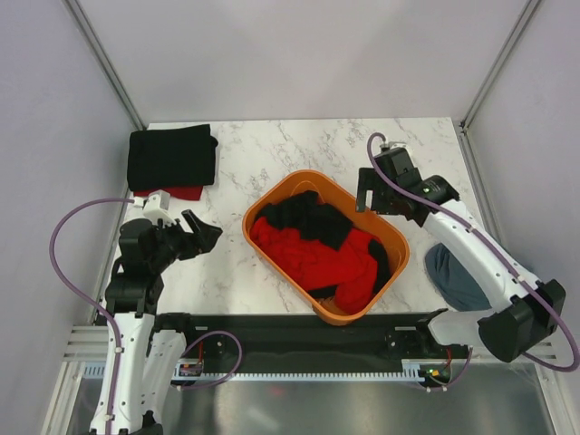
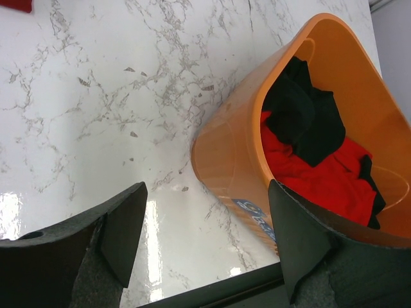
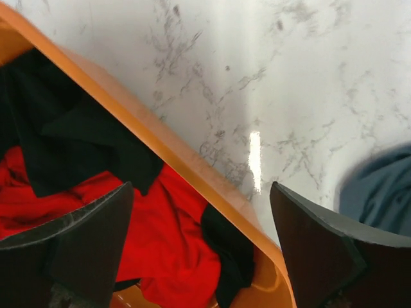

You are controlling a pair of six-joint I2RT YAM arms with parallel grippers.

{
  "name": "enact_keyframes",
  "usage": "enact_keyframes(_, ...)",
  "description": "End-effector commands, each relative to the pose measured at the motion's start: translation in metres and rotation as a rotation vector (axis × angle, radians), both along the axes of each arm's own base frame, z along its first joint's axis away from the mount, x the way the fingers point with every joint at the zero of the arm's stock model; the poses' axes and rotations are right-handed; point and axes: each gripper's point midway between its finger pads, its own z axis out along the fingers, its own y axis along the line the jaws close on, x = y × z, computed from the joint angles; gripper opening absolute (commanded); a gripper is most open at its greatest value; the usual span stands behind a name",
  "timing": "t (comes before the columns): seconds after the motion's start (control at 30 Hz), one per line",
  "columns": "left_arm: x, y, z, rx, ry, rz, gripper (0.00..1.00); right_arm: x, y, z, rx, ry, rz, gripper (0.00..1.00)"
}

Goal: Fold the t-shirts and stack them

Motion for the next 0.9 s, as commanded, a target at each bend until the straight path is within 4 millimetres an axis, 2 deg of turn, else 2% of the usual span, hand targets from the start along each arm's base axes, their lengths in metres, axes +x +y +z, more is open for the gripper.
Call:
enact_keyframes(0.0, 0.002, -0.004, 0.018, -0.001, -0.059, -0.026, 0.84, -0.004, 0.024, -0.039, 0.046, 0.092, 0.133, 0.9)
enact_keyframes(0.07, 0.0, -0.006, 0.021, -0.001, -0.06, -0.043, 0.83, -0.002, 0.036, -0.047, 0.089, 0.096, 0.176, 0.75)
enact_keyframes(0.1, -0.002, -0.007, 0.031, -0.003, -0.082, -0.05, 0.82, -0.01, 0.047, -0.058, 0.134, 0.138, 0.217, 0.69)
enact_keyframes(0.13, -0.005, -0.009, 0.037, -0.02, -0.094, -0.054, 0.82, -0.009, 0.054, -0.059, 0.169, 0.139, 0.232, 0.58)
enact_keyframes(0.2, -0.011, -0.013, 0.059, -0.044, -0.143, -0.064, 0.82, -0.014, 0.064, -0.064, 0.22, 0.164, 0.257, 0.46)
enact_keyframes(0.23, -0.015, -0.014, 0.07, -0.059, -0.172, -0.059, 0.82, -0.014, 0.078, -0.061, 0.286, 0.166, 0.284, 0.35)
enact_keyframes(0.33, -0.024, -0.012, 0.104, -0.091, -0.236, -0.027, 0.82, -0.014, 0.099, -0.054, 0.374, 0.163, 0.315, 0.17)
enact_keyframes(0.37, -0.029, -0.009, 0.117, -0.095, -0.255, -0.002, 0.82, -0.017, 0.112, -0.05, 0.397, 0.166, 0.325, 0.15)
enact_keyframes(0.43, -0.034, -0.008, 0.131, -0.134, -0.267, 0.028, 0.83, -0.012, 0.132, -0.042, 0.422, 0.152, 0.338, 0.13)
enact_keyframes(0.47, -0.037, -0.007, 0.137, -0.147, -0.278, 0.042, 0.82, -0.017, 0.149, -0.039, 0.423, 0.154, 0.355, 0.13)
enact_keyframes(0.53, -0.046, -0.008, 0.154, -0.184, -0.304, 0.049, 0.82, -0.009, 0.176, -0.032, 0.425, 0.142, 0.378, 0.12)
enact_keyframes(0.57, -0.053, -0.009, 0.166, -0.196, -0.335, 0.048, 0.82, -0.016, 0.195, -0.03, 0.424, 0.144, 0.414, 0.12)
enact_keyframes(0.6, -0.057, -0.009, 0.171, -0.202, -0.345, 0.049, 0.82, -0.012, 0.215, -0.027, 0.43, 0.145, 0.433, 0.11)
enact_keyframes(0.63, -0.062, -0.009, 0.176, -0.209, -0.356, 0.047, 0.82, -0.014, 0.227, -0.025, 0.433, 0.15, 0.452, 0.1)
enact_keyframes(0.67, -0.069, -0.009, 0.188, -0.21, -0.388, 0.05, 0.82, -0.025, 0.247, -0.024, 0.434, 0.154, 0.492, 0.09)
enact_keyframes(0.7, -0.074, -0.008, 0.19, -0.211, -0.388, 0.054, 0.82, -0.025, 0.263, -0.021, 0.443, 0.152, 0.5, 0.09)
enact_keyframes(0.77, -0.084, -0.007, 0.203, -0.213, -0.419, 0.059, 0.82, -0.04, 0.289, -0.019, 0.446, 0.156, 0.537, 0.07)
enact_keyframes(0.8, -0.088, -0.007, 0.205, -0.215, -0.426, 0.057, 0.83, -0.038, 0.3, -0.021, 0.445, 0.152, 0.53, 0.06)
enact_keyframes(0.87, -0.095, -0.008, 0.211, -0.228, -0.433, 0.059, 0.83, -0.047, 0.318, -0.021, 0.461, 0.164, 0.528, 0.02)
